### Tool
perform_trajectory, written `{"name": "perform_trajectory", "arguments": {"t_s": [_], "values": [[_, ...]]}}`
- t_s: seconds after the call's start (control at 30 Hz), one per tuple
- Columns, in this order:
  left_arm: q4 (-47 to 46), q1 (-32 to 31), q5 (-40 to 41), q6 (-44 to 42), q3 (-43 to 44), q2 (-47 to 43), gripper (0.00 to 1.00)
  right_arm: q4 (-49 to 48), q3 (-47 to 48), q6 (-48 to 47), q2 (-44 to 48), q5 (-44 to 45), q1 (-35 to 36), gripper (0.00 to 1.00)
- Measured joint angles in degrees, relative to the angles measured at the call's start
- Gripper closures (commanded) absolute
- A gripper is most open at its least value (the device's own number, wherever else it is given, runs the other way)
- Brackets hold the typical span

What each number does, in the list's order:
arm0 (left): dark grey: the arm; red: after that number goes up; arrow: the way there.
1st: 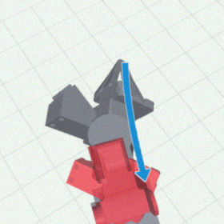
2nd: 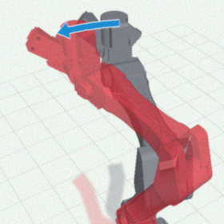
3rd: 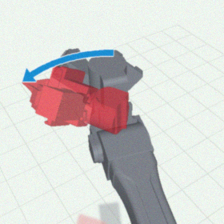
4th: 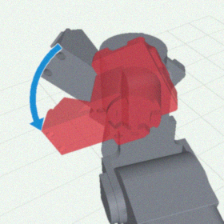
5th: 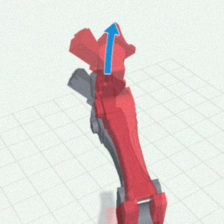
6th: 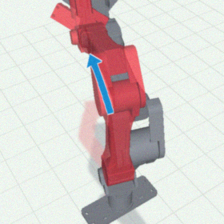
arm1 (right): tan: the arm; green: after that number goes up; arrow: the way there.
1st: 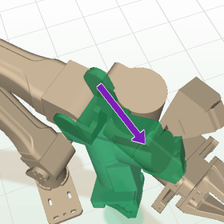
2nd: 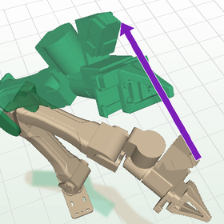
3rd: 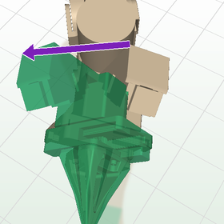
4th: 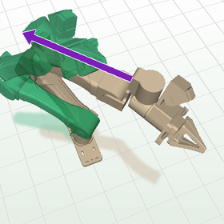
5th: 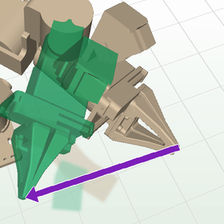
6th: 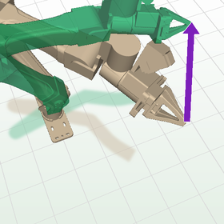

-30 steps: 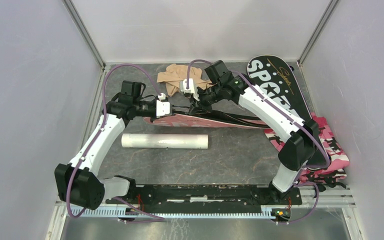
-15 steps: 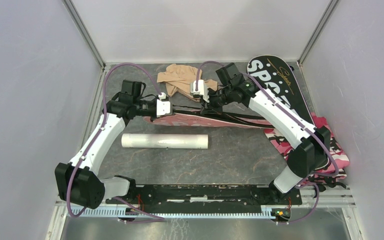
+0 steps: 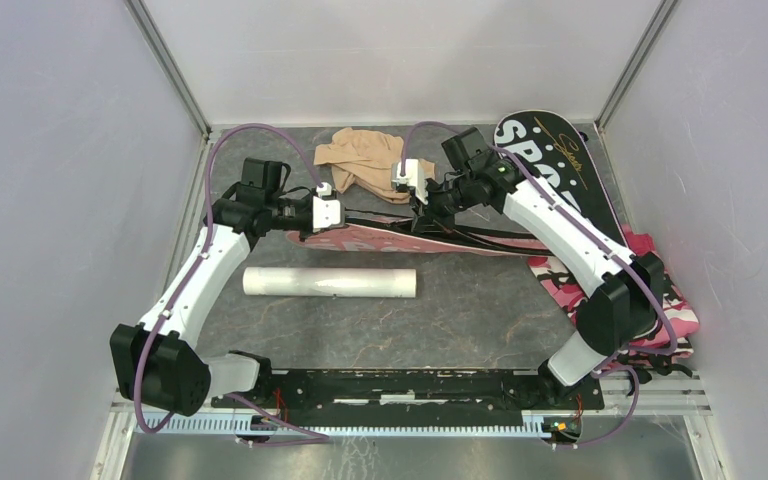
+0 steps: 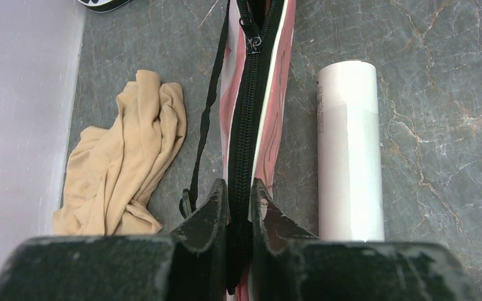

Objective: Pack up the badminton gear
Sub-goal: Zip the racket bag at the center of the board.

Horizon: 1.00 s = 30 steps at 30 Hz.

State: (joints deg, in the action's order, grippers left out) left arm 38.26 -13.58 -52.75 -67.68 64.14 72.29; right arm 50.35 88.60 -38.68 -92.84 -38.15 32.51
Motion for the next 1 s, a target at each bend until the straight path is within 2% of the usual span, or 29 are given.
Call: {"name": "perform_trajectory", "arguments": {"t_s": [0.2,0.5,0.77,1.0], "values": [[0.0,0.0,0.0,0.0,0.0,0.0,0.98,0.0,0.7,1.2,0.0,-1.4,0.0,0.71],[0.2,0.0,-0.2,0.0,0.0,0.0,0.98,0.5,9.3,0.7,-2.0,-3.8,0.0,0.49],[0.2,0.0,-0.2,0.0,0.0,0.0,0.98,2.4,12.9,-0.3,-9.2,-6.2,0.0,0.49],[0.2,0.0,-0.2,0.0,0.0,0.0,0.98,4.7,13.2,-1.3,-11.3,-8.6,0.0,0.6]]}}
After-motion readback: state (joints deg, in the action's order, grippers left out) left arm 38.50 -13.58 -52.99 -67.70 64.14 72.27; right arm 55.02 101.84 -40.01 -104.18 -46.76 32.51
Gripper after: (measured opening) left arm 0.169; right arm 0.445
